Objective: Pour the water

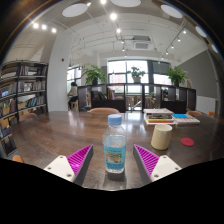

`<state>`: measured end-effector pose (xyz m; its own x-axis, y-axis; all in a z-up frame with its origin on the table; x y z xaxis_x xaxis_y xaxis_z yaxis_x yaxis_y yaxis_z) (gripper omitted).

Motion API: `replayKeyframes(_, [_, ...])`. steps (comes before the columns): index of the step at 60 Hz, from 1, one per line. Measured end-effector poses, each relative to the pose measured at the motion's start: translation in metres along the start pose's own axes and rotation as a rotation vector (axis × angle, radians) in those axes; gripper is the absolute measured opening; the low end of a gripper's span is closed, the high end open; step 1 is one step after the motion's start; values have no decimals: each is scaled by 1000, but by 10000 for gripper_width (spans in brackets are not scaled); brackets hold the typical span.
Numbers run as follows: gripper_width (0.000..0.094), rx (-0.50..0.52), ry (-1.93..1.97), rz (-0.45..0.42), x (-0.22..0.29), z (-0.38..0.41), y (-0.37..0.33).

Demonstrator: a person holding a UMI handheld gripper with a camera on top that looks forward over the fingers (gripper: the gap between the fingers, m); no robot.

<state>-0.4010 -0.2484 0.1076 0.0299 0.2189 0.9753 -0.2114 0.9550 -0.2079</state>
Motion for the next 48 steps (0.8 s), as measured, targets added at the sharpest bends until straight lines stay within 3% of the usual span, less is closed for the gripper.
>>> replayKeyframes(17, [809, 26, 0, -16, -10, 12, 50])
replayKeyframes(24, [679, 23, 24, -84, -3, 7, 58])
replayKeyframes(29, [496, -4, 47, -98, 1, 0, 62])
replayKeyframes(41, [320, 13, -19, -101, 0, 1, 68])
replayKeyframes(48, [322, 18, -23, -107, 1, -1, 69])
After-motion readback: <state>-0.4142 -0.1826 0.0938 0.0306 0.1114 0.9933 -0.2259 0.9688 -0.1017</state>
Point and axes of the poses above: the point between the fingertips, and its own axes, seen from behind it with the camera up: z to the left, x up, y forward, the way the camera looks, the point moved 8 cm from there along -y, backward, against the way the camera looks, and after that the axes turned 3 degrees about y, right-handed, at the moved point
